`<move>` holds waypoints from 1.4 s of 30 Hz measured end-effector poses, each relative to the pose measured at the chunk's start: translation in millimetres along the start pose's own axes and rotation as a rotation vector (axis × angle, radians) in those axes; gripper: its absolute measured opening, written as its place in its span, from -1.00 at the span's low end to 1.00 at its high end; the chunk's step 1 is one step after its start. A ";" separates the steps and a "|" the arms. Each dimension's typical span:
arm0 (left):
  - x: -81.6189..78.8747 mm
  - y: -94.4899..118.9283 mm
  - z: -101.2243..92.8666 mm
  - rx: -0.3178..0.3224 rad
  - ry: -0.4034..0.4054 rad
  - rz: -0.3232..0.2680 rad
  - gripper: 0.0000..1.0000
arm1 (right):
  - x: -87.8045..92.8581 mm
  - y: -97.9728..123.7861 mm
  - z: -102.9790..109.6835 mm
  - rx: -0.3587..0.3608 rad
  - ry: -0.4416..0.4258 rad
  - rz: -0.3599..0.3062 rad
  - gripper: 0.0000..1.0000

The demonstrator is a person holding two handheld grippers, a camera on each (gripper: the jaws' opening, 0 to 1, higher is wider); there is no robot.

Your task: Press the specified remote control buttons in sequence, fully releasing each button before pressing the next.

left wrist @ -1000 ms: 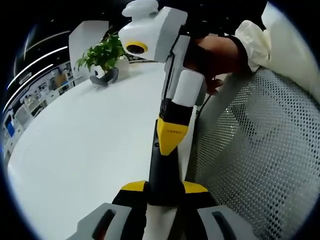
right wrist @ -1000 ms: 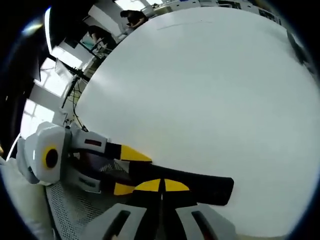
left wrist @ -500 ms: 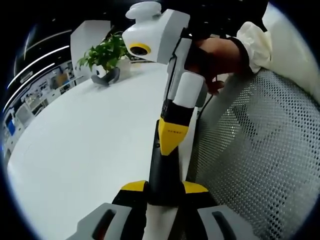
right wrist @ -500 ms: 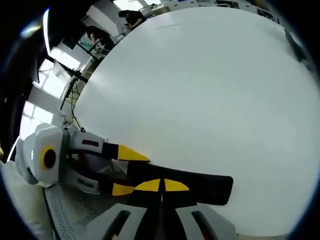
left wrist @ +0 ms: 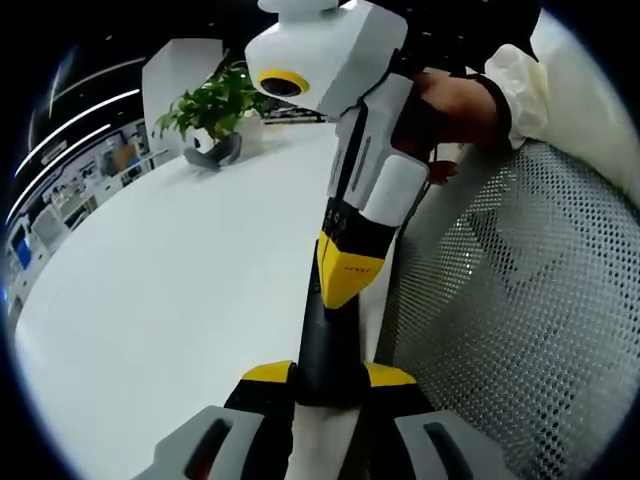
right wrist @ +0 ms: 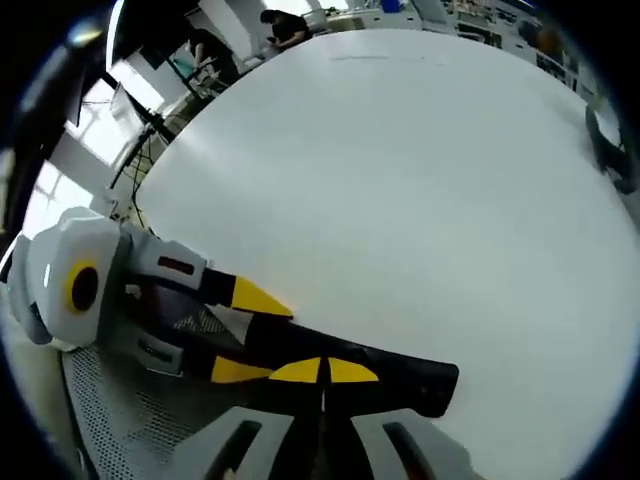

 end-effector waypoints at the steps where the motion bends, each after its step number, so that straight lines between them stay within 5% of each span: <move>1: 0.0 0.0 0.0 0.000 -0.001 0.000 -0.50 | 0.1 0.2 -0.9 -0.007 -0.007 -0.001 -1.00; 18: -0.5 0.2 -0.4 -0.001 0.001 0.004 -0.50 | 0.0 2.7 -1.5 -0.059 -0.094 -0.006 -1.00; 42: -0.5 0.0 -0.6 -0.001 -0.008 0.003 -0.51 | -1.5 -4.9 9.5 -0.029 0.004 0.004 -1.00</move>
Point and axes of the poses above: the point that each gripper's makers call its tool centre point, and the gripper's own axes: y roughly backward along the fingers, z roughly to its left, x roughly out of its underside, the point moved 9 cm from there along y, roughly backward along the fingers, and after that the axes turned 1 degree about x, right-handed, at the moved point
